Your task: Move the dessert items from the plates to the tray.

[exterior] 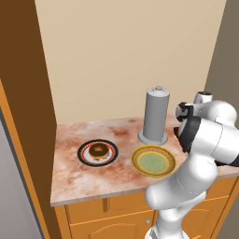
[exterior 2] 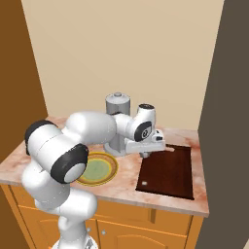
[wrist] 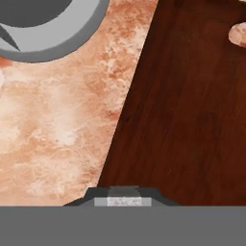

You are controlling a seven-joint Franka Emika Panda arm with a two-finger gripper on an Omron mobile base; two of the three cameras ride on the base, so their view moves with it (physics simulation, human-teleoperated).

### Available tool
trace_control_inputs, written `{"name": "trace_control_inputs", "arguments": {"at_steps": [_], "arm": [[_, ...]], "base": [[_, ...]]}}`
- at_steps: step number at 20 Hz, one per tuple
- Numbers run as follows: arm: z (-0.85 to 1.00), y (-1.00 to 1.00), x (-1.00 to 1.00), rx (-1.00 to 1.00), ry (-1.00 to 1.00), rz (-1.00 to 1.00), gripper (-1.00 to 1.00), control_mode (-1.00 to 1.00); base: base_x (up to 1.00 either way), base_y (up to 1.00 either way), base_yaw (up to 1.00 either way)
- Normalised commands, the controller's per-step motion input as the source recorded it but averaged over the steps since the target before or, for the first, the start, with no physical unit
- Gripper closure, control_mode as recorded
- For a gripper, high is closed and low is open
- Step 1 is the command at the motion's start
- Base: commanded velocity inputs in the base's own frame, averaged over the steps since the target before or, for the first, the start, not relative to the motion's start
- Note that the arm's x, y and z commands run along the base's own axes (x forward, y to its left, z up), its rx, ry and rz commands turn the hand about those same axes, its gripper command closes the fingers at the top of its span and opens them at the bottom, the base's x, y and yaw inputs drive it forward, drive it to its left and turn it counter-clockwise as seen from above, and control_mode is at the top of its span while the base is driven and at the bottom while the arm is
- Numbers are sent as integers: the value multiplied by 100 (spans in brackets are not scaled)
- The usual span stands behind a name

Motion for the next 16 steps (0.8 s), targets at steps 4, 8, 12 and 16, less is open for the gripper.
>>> {"name": "trace_control_inputs", "arguments": {"at_steps": [4, 8, 12, 16], "arm": [[0, -17, 26, 0, -14, 0, 100, -100], [0, -21, 23, 0, -8, 0, 100, -100], [0, -11, 21, 0, -1, 0, 100, -100], [-4, -1, 11, 0, 0, 0, 100, -100]], "base": [[0, 0, 0], [0, 0, 0], [0, 0, 0], [0, 0, 0]]}}
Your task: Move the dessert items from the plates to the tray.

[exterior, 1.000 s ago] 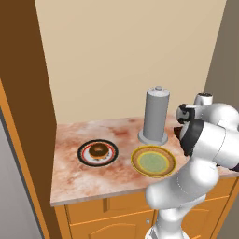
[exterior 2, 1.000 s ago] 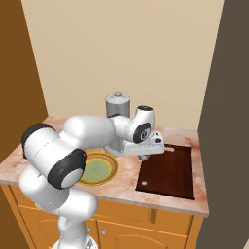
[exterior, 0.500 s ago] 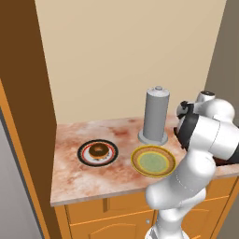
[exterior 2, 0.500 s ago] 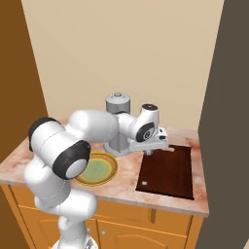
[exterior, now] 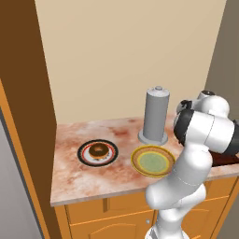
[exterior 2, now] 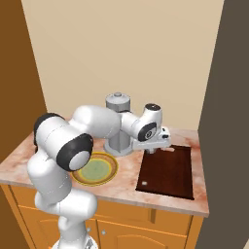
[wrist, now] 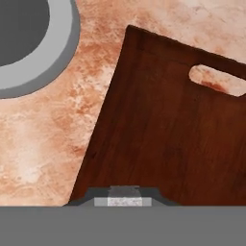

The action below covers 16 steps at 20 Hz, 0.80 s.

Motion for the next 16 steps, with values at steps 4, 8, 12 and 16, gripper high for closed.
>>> {"name": "trace_control_inputs", "arguments": {"at_steps": [4, 8, 12, 16], "arm": [[-21, -15, 19, 0, 0, 0, 100, -100], [-29, -17, 23, 0, 0, 0, 100, -100], [-18, -13, 21, 0, 0, 0, 100, -100], [-10, -8, 16, 0, 0, 0, 100, -100]], "base": [[0, 0, 0], [0, 0, 0], [0, 0, 0], [0, 0, 0]]}}
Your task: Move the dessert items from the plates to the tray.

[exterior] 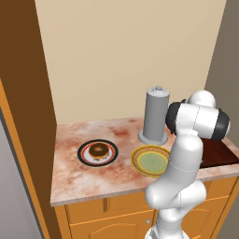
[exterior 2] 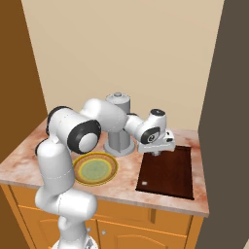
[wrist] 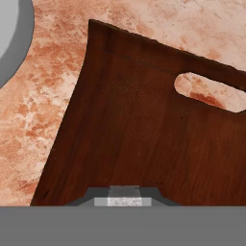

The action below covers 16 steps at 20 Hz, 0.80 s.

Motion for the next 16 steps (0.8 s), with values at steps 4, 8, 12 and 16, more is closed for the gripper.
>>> {"name": "trace_control_inputs", "arguments": {"at_steps": [4, 8, 12, 16], "arm": [[-16, -8, 1, 0, 0, 0, 100, -100], [-20, -6, 0, 0, 0, 0, 100, -100], [-6, -1, 0, 0, 0, 0, 100, -100], [0, 0, 0, 0, 0, 0, -100, -100]], "base": [[0, 0, 0], [0, 0, 0], [0, 0, 0], [0, 0, 0]]}}
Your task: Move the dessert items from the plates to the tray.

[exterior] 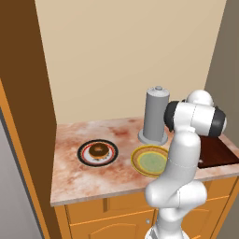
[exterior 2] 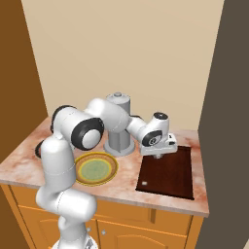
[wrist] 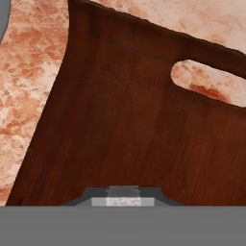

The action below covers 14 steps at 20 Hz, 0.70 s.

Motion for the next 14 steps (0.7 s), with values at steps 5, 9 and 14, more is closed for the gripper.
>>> {"name": "trace_control_inputs", "arguments": {"at_steps": [5, 9, 14], "arm": [[0, 0, 0, 0, 0, 0, -100, -100], [0, 0, 7, 0, 0, 0, -100, -100], [15, 0, 1, 0, 0, 0, -100, -100]], "base": [[0, 0, 0], [0, 0, 0], [0, 0, 0]]}}
